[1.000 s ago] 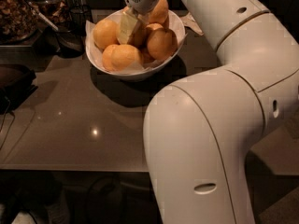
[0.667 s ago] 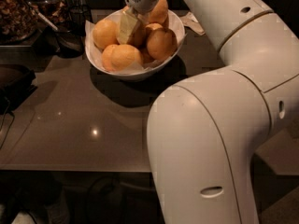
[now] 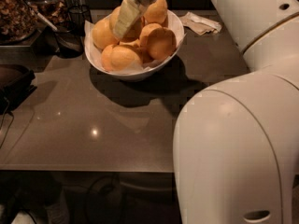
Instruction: Pick orange from white bowl
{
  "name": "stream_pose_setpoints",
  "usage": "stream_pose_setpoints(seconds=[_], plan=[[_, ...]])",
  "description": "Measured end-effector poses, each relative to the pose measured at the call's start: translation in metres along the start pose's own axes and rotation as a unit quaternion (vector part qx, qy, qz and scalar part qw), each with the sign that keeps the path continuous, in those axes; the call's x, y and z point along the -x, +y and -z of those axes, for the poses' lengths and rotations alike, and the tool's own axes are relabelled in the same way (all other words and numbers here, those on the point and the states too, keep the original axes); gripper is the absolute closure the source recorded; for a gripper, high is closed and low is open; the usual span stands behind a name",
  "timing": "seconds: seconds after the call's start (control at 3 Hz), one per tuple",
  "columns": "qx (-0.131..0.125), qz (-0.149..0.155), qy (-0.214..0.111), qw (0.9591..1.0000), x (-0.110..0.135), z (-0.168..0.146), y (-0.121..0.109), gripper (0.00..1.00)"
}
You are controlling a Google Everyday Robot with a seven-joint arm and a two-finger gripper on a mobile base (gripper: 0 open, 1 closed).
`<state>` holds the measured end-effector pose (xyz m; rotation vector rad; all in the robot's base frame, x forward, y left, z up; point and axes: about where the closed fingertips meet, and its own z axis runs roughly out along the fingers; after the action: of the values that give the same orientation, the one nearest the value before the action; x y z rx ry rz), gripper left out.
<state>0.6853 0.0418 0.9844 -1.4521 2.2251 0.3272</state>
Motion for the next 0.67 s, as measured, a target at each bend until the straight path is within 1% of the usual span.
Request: stream_pose_setpoints(seconds=[0.33, 0.67], plan=[[0.001, 0.0, -0.001, 1.0, 0.001, -0.002, 0.0, 1.0], [0.002, 0.026, -0.023, 0.9994, 0.018, 0.008, 0.012, 1.0]])
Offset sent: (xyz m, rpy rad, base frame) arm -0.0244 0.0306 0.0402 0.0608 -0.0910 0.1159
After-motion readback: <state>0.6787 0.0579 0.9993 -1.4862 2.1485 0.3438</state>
